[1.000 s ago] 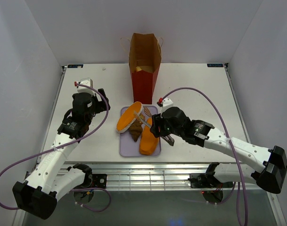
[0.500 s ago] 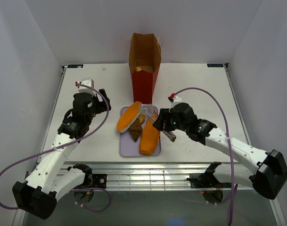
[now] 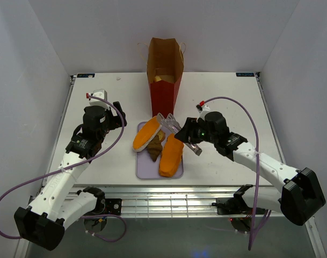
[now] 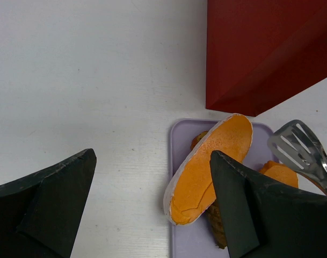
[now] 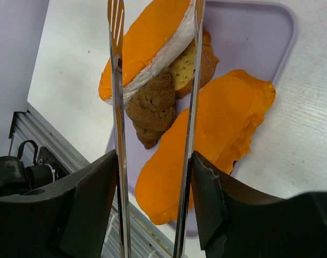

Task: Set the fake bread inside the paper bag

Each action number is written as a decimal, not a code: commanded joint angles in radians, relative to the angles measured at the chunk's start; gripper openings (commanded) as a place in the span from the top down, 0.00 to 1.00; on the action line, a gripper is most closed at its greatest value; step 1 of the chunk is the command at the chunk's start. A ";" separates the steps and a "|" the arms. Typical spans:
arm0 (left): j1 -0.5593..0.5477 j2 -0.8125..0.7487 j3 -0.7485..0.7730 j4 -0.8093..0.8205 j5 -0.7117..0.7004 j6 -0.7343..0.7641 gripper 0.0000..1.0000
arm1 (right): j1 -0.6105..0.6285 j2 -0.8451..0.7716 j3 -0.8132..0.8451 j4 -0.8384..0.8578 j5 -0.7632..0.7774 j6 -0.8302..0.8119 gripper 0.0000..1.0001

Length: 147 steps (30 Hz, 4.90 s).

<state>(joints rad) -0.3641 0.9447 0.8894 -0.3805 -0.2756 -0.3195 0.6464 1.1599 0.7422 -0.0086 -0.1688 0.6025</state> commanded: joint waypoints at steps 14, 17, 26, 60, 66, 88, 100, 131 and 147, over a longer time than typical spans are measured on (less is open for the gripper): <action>-0.006 -0.006 -0.003 0.022 0.019 -0.001 0.02 | -0.051 0.113 0.008 0.134 -0.101 0.017 0.40; -0.006 -0.009 -0.003 0.023 0.019 -0.001 0.03 | -0.054 0.133 0.014 0.140 -0.106 0.016 0.40; -0.006 -0.009 -0.001 0.022 0.029 0.003 0.02 | -0.060 0.198 0.037 0.165 -0.124 0.019 0.41; -0.006 -0.026 -0.003 0.022 0.024 0.005 0.02 | -0.062 0.319 0.069 0.274 -0.202 0.072 0.43; -0.006 -0.030 -0.004 0.023 0.007 0.008 0.02 | -0.062 0.296 0.077 0.269 -0.215 0.075 0.57; -0.006 -0.027 -0.009 0.025 -0.010 0.007 0.02 | -0.060 0.158 0.160 0.099 -0.210 -0.003 0.74; -0.006 -0.021 -0.012 0.025 -0.019 0.005 0.02 | -0.045 0.106 0.377 -0.128 -0.216 -0.113 0.73; -0.006 -0.034 -0.012 0.025 -0.025 0.005 0.02 | -0.088 0.238 1.059 -0.403 -0.066 -0.219 0.69; -0.007 -0.038 -0.012 0.025 -0.025 0.007 0.02 | -0.244 0.444 1.286 -0.378 -0.087 -0.244 0.69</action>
<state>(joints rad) -0.3641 0.9302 0.8890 -0.3801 -0.2981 -0.3187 0.4213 1.5803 1.9377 -0.4702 -0.2440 0.3843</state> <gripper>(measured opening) 0.975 0.349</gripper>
